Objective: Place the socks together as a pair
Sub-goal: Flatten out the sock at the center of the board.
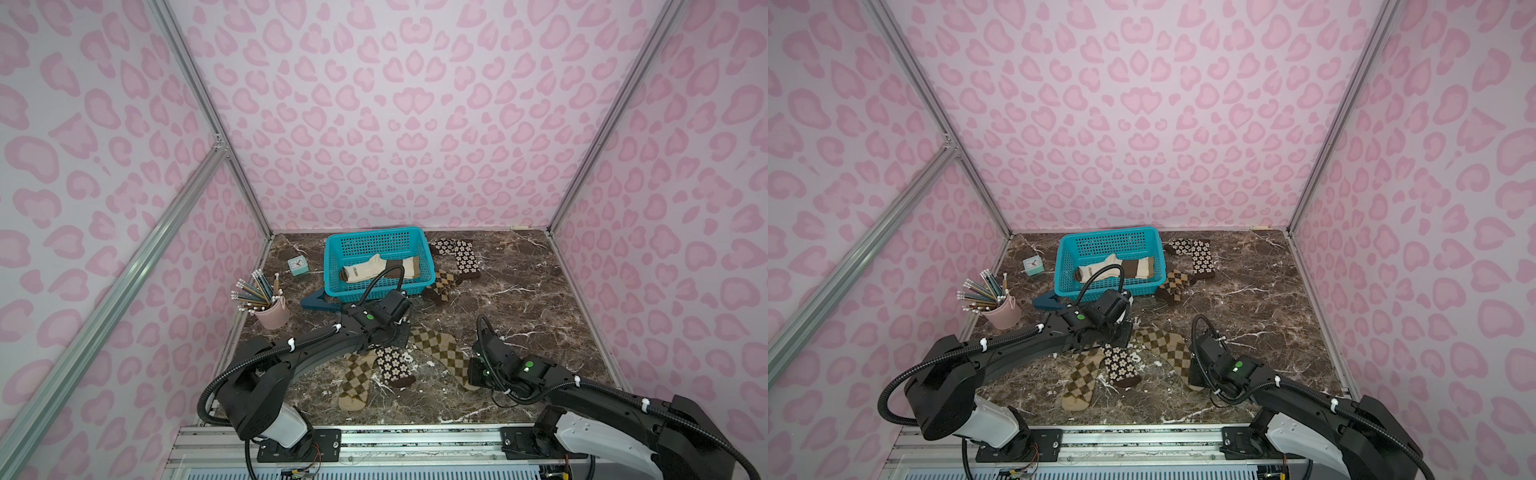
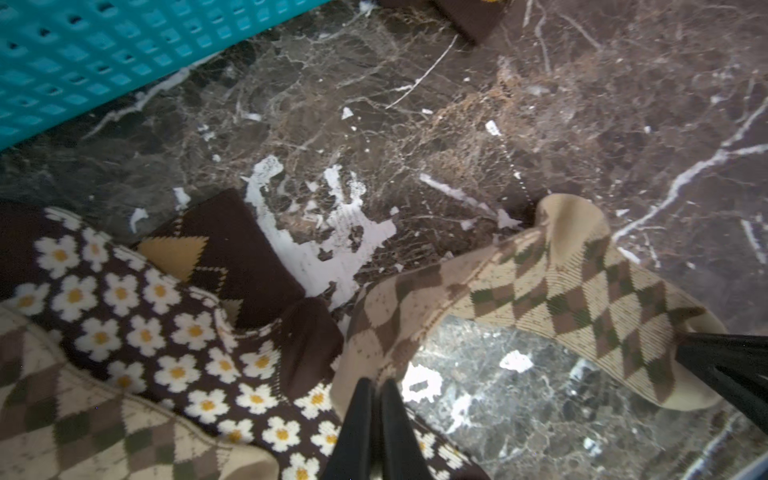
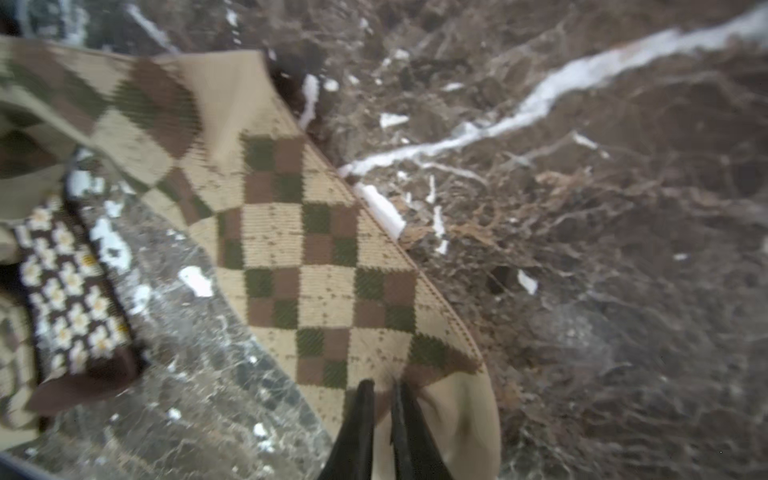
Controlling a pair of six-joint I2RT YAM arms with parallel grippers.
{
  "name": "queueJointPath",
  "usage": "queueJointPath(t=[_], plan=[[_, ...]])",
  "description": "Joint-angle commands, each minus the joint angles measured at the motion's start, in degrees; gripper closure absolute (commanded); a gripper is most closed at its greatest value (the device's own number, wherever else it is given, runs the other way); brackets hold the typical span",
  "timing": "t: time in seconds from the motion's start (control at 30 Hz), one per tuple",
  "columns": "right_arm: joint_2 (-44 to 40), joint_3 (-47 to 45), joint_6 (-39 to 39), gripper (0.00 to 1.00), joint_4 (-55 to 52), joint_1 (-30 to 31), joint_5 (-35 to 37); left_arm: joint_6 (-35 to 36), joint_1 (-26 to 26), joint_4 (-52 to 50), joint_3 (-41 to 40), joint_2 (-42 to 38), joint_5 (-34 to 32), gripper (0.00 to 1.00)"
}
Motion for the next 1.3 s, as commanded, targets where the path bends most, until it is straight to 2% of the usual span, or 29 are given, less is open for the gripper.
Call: queueJointPath(t=[0.0, 0.07, 0.13, 0.2, 0.23, 0.43, 0.5, 0.57, 0.67, 0.73, 0.83, 0.9, 0.97, 1.1, 1.17, 1.27], plan=[[4.2, 1.8, 4.3, 0.84, -1.8, 0.2, 7.7, 0.0, 0.1, -0.6, 1.3, 0.7, -5.5, 0.73], [7.1, 4.0, 6.1, 0.84, -5.2, 0.1, 11.3, -0.4, 0.0, -1.0, 1.9, 0.9, -7.0, 0.54], [9.5, 6.6, 4.9, 0.78, -6.3, -0.2, 13.3, -0.6, 0.0, -1.1, 2.4, 0.4, -8.1, 0.42], [11.5, 8.8, 3.7, 0.78, -7.2, -1.7, 14.7, -1.0, 0.0, -1.3, 3.0, -0.4, -9.2, 0.24], [12.3, 9.7, 2.7, 0.77, -7.1, -3.1, 14.8, -1.1, 0.0, -1.8, 3.4, -0.9, -9.7, 0.21], [13.4, 12.7, -5.1, 0.7, -7.4, -14.1, 15.0, -2.6, -1.5, -3.8, 2.4, -7.6, -10.4, 0.17], [12.0, 14.6, -7.5, 0.69, -7.1, -15.8, 15.2, -3.9, -2.7, -5.1, 1.4, -10.7, -11.4, 0.16], [9.0, 15.7, -9.3, 0.69, -4.7, -14.9, 12.9, -5.7, -4.1, -5.4, -0.4, -13.9, -11.7, 0.15], [5.9, 13.2, -10.7, 0.69, 6.5, -11.0, 0.0, -9.4, -5.7, -5.6, -4.0, -17.9, -12.9, 0.16], [8.0, 12.6, -8.7, 0.69, 10.8, -7.9, -4.9, -11.8, -6.3, -4.5, -7.0, -20.2, -12.9, 0.16], [15.3, 14.8, -6.6, 0.69, 11.5, -3.8, -3.2, -15.1, -7.1, -2.8, -10.6, -23.2, -12.6, 0.16], [20.6, 16.0, -4.8, 0.7, 10.4, -3.5, -2.2, -16.3, -7.9, -3.2, -11.4, -24.6, -13.9, 0.15], [23.2, 15.7, -2.1, 0.71, 8.4, -3.4, 2.4, -17.2, -8.2, -5.3, -11.1, -25.7, -15.7, 0.14], [21.4, 10.1, 0.9, 0.7, 7.9, -4.0, 5.9, -18.6, -8.1, -7.8, -11.4, -28.2, -18.4, 0.09], [20.1, 8.4, 1.1, 0.69, 5.1, -4.2, 7.7, -19.1, -8.1, -8.3, -12.0, -29.6, -19.2, 0.01], [15.9, 6.6, 2.7, 0.69, -1.5, -4.6, 11.6, -19.9, -7.9, -8.9, -12.2, -30.6, -19.8, 0.02]])
